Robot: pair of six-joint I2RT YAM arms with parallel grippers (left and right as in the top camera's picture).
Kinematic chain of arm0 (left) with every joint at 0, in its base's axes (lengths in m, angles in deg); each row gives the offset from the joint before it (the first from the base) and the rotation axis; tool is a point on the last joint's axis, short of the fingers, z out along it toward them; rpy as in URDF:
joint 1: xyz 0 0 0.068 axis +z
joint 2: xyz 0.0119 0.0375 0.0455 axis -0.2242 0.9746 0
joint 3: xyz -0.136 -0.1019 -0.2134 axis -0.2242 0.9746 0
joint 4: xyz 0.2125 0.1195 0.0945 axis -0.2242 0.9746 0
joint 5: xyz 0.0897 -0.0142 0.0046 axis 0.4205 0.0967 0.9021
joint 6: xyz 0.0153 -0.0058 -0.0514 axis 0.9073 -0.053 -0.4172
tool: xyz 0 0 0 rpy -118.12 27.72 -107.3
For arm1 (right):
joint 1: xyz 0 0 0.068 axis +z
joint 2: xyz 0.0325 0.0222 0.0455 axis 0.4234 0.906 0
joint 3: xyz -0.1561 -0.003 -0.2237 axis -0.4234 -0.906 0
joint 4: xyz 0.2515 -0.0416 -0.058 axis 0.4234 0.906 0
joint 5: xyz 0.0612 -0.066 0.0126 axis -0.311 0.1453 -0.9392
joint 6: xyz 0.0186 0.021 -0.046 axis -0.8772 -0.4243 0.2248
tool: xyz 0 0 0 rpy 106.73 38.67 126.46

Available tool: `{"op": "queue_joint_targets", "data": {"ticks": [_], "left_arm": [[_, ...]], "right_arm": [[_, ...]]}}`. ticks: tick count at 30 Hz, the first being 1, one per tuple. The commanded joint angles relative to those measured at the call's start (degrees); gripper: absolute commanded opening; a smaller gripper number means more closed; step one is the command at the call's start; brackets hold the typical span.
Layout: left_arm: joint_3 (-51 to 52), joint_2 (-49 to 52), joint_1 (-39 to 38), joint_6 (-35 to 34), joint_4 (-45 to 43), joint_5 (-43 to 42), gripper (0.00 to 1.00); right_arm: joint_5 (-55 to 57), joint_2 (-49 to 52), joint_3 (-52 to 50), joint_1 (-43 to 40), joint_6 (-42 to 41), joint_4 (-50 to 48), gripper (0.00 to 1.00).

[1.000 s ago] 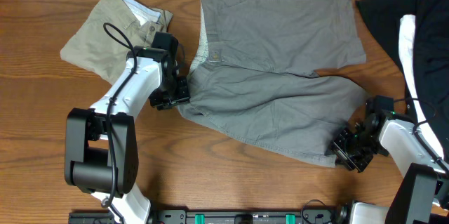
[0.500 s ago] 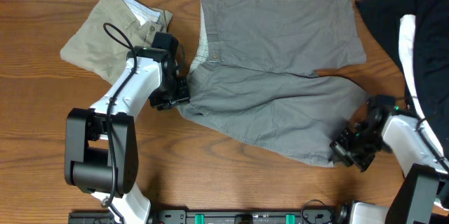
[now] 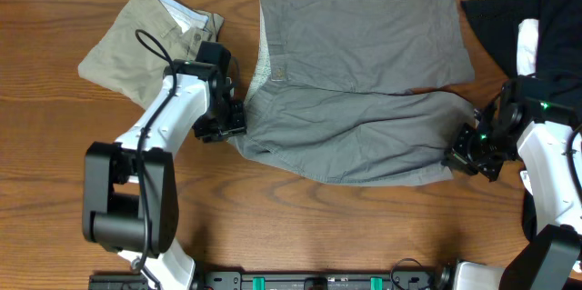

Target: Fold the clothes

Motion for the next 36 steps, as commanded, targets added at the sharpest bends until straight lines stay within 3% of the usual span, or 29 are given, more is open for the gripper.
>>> {"op": "queue_joint_targets", "data": {"ticks": [1, 6, 11, 16, 28, 30, 36], "left_arm": [[0.1, -4.6, 0.2, 2.8, 1.2, -1.3, 0.51], [0.2, -6.8, 0.2, 1.4, 4.4, -2.1, 0.62], [4.4, -6.4, 0.8, -12.2, 0.5, -3.7, 0.62], [10.3, -6.4, 3.7, -19.2, -7.6, -11.4, 0.62], [18.8, -6.3, 5.9, -23.3, -17.9, -15.3, 0.62], [19.9, -6.3, 5.9, -24.7, -18.2, -15.3, 0.61], [21.3, -6.2, 5.9, -24.8, -20.8, -14.2, 0.41]], "right_arm": [[-2.4, 0.1, 1.0, -0.2, 1.4, -1.4, 0.01], [-4.1, 0.1, 1.5, -0.2, 1.4, -3.4, 0.01], [-4.1, 0.1, 1.6, -0.2, 1.7, -3.4, 0.01], [-4.1, 0.1, 1.6, -0.2, 1.9, -3.5, 0.01], [-4.1, 0.1, 1.7, -0.2, 2.5, -5.7, 0.01], [-4.1, 0.1, 1.7, -0.2, 2.5, -6.1, 0.01], [-4.1, 0.1, 2.3, -0.2, 2.5, -6.1, 0.01]]}}
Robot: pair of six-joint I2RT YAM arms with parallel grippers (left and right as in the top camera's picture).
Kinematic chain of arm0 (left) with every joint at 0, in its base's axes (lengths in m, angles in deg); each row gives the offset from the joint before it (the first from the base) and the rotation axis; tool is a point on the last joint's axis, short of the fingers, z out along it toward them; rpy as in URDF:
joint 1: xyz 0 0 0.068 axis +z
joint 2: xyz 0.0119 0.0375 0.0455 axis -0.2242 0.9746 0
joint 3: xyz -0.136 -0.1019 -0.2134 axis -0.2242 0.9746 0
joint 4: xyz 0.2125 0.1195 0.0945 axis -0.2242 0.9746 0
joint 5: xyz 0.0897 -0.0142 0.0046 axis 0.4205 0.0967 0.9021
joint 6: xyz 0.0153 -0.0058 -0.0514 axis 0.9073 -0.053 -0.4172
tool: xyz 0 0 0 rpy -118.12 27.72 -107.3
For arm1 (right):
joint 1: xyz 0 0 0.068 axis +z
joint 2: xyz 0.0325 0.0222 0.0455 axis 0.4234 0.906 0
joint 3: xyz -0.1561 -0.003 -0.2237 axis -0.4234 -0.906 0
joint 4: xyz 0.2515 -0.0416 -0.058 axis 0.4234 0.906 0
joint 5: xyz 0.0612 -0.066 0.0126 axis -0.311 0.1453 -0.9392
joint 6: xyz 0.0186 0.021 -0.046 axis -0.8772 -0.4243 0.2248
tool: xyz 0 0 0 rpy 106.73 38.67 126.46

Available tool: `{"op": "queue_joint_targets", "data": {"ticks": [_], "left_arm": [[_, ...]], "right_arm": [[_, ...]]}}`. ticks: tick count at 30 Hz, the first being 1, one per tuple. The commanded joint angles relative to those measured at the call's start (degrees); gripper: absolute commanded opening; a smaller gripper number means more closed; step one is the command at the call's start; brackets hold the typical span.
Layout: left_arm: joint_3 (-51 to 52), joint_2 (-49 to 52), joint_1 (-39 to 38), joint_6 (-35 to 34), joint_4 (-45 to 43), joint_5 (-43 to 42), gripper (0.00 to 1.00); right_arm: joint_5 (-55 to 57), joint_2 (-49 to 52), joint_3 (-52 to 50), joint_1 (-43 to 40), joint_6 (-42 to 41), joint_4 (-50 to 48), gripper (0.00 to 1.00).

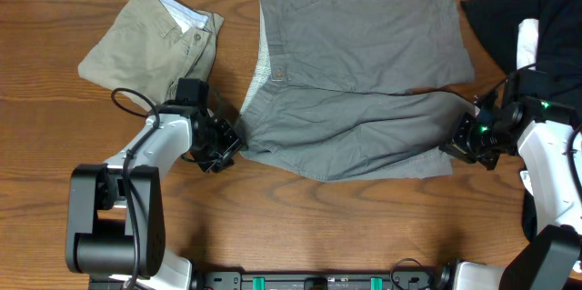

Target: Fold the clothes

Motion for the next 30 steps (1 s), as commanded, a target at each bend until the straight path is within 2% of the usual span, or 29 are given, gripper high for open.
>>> {"op": "queue_joint_targets", "data": {"ticks": [1, 3, 8, 12, 19, 24, 30], "left_arm": [[0.5, 0.4, 0.0, 0.3, -2.4, 0.7, 0.37], [0.5, 0.5, 0.0, 0.9, -4.4, 1.0, 0.3], [0.5, 0.6, 0.0, 3.1, -7.8, 0.9, 0.24], [0.5, 0.6, 0.0, 5.2, -7.6, 0.0, 0.06], [-0.4, -5.0, 0.0, 9.5, -0.5, 0.1, 0.06], [-1.0, -17.1, 0.0, 14.6, 9.6, 0.9, 0.06], [-0.9, -32.6, 0.0, 16.2, 22.4, 3.5, 0.06]], "right_arm": [[-0.6, 0.0, 2.1, -0.2, 1.1, -0.2, 0.01], [-0.6, 0.0, 2.8, -0.2, 1.5, -0.1, 0.01], [-0.6, 0.0, 4.7, -0.2, 2.6, 0.0, 0.01], [-0.5, 0.0, 5.2, -0.4, 3.0, 0.0, 0.01], [-0.6, 0.0, 6.8, -2.0, 3.1, 1.8, 0.01], [-0.2, 0.0, 11.0, -4.2, 5.3, 6.8, 0.01], [0.7, 0.0, 19.3, -4.9, 7.0, 15.3, 0.01]]}}
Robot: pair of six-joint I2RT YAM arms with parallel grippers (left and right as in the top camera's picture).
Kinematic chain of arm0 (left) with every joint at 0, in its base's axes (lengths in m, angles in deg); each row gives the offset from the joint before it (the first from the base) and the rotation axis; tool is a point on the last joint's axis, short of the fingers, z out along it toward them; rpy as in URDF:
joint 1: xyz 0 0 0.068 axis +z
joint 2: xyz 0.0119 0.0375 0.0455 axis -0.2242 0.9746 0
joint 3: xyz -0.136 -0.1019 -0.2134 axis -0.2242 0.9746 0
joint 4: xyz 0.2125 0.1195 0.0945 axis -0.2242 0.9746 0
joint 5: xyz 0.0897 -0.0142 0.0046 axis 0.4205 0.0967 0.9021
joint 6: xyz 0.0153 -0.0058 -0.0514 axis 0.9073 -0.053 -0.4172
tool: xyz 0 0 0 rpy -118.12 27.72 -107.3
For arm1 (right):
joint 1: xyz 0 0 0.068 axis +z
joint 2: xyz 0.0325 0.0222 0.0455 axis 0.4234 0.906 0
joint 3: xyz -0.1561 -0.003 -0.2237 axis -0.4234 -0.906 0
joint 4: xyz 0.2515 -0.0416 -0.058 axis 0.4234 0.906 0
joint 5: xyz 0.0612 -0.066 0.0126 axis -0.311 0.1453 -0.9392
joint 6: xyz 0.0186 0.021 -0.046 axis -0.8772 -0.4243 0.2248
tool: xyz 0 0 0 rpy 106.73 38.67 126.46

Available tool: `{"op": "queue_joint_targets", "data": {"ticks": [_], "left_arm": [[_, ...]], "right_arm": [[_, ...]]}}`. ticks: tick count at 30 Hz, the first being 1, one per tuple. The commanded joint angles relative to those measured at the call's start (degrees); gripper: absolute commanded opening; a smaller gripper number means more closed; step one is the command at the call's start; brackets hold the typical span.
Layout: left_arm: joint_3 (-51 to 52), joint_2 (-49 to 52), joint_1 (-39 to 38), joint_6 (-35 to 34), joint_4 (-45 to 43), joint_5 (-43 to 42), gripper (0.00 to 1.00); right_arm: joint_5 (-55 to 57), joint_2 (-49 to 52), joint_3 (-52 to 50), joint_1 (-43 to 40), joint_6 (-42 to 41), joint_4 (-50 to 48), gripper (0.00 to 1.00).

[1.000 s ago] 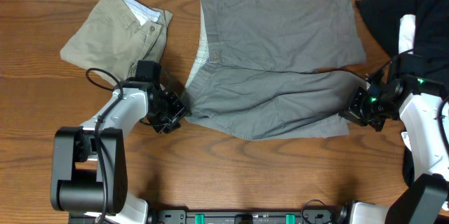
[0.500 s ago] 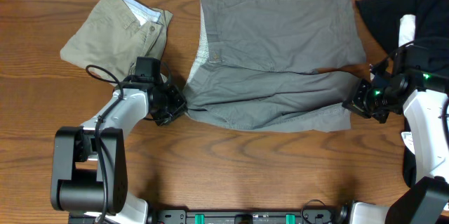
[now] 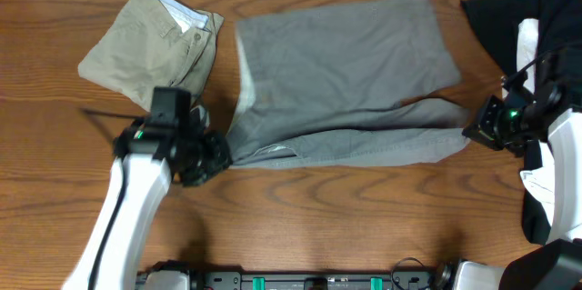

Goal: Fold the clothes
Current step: 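Fold bottom half of shorts upward onto top half with both grippers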

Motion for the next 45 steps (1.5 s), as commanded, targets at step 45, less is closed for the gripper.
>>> {"op": "queue_joint_targets", "data": {"ticks": [45], "left_arm": [[-2.2, 27.4, 0.0, -2.0, -70.6, 17.4, 0.06]], "right_arm": [[-10.3, 39.1, 10.2, 10.7, -22.6, -89.6, 0.01]]}}
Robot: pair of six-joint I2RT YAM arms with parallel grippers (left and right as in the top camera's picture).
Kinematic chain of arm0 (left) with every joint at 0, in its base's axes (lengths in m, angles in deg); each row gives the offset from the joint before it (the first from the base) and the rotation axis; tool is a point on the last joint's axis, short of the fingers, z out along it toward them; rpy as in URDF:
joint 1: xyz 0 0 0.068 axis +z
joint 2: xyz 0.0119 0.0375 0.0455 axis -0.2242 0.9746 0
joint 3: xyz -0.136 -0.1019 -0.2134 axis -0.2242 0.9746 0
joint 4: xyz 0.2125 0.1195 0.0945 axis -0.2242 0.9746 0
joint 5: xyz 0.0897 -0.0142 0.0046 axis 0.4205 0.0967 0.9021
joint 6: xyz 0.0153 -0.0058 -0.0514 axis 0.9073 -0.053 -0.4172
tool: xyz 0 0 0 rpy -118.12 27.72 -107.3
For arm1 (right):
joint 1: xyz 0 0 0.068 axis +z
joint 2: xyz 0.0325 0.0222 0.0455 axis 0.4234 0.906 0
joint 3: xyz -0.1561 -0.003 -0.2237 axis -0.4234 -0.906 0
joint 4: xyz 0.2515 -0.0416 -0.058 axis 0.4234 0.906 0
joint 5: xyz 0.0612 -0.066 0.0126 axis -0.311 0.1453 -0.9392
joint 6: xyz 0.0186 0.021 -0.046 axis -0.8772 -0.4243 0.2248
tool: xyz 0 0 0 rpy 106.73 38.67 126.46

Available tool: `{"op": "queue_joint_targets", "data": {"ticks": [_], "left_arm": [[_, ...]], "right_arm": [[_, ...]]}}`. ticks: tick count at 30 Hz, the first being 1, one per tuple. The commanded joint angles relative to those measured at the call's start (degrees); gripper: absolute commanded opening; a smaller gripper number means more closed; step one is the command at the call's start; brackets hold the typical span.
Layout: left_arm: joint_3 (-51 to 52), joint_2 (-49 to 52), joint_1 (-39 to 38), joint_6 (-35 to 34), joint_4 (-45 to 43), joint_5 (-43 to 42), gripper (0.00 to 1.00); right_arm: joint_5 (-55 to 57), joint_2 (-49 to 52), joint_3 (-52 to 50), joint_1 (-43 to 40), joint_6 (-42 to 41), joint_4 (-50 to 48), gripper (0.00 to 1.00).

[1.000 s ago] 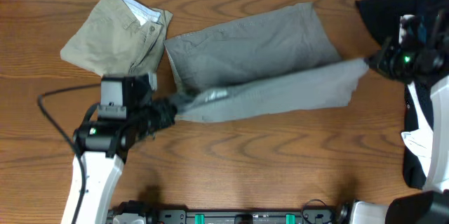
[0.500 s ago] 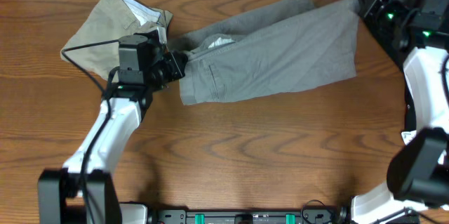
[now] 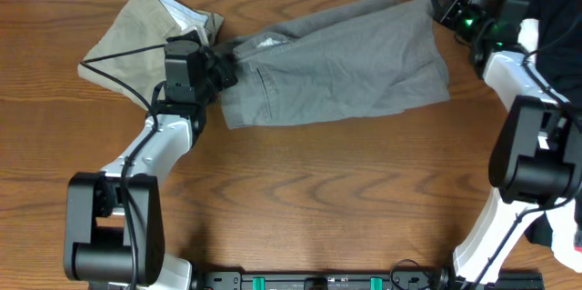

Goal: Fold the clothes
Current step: 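Fold bottom half of shorts upward onto top half with both grippers, then lay folded edge down and release both grippers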

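Observation:
The grey shorts (image 3: 336, 67) lie doubled over across the far middle of the table, their upper layer slanting up to the right. My left gripper (image 3: 224, 65) is shut on the bunched waistband end at the shorts' left side, where a pale lining shows. At the far right corner my right gripper (image 3: 440, 4) is shut on the leg end, and the cloth rises a little toward it. The fingertips of both are partly hidden by fabric.
Folded khaki trousers (image 3: 136, 40) lie at the far left, right beside my left gripper. A heap of black clothing (image 3: 555, 4) with a white piece (image 3: 528, 34) sits at the far right edge. Bare wooden tabletop (image 3: 318, 199) fills the near half.
Both grippers stood at the shorts' near edge, left and right. They are now at the far edge with the cloth in them, and the near half lies over the far half.
First the shorts lay spread open with each gripper at a near corner. Then both were shut on those corners. Later the shorts sat pulled taut and shifted left. Now the near edge is carried over to the far edge, doubling the shorts.

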Motion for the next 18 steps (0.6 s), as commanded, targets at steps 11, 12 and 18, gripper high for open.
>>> {"op": "queue_joint_targets", "data": {"ticks": [11, 12, 18], "left_arm": [[-1.7, 7.8, 0.7, -0.7, -11.9, 8.9, 0.4], [-2.1, 8.0, 0.8, -0.5, -12.4, 9.4, 0.5], [-5.1, 4.3, 4.8, 3.3, -5.6, 5.7, 0.72]], "right_arm": [[2.6, 4.5, 0.9, 3.4, -5.4, -5.0, 0.32], [2.4, 4.5, 0.9, 3.3, -5.4, -4.9, 0.4], [-12.0, 4.5, 0.9, 0.3, -4.5, -4.0, 0.64]]}}
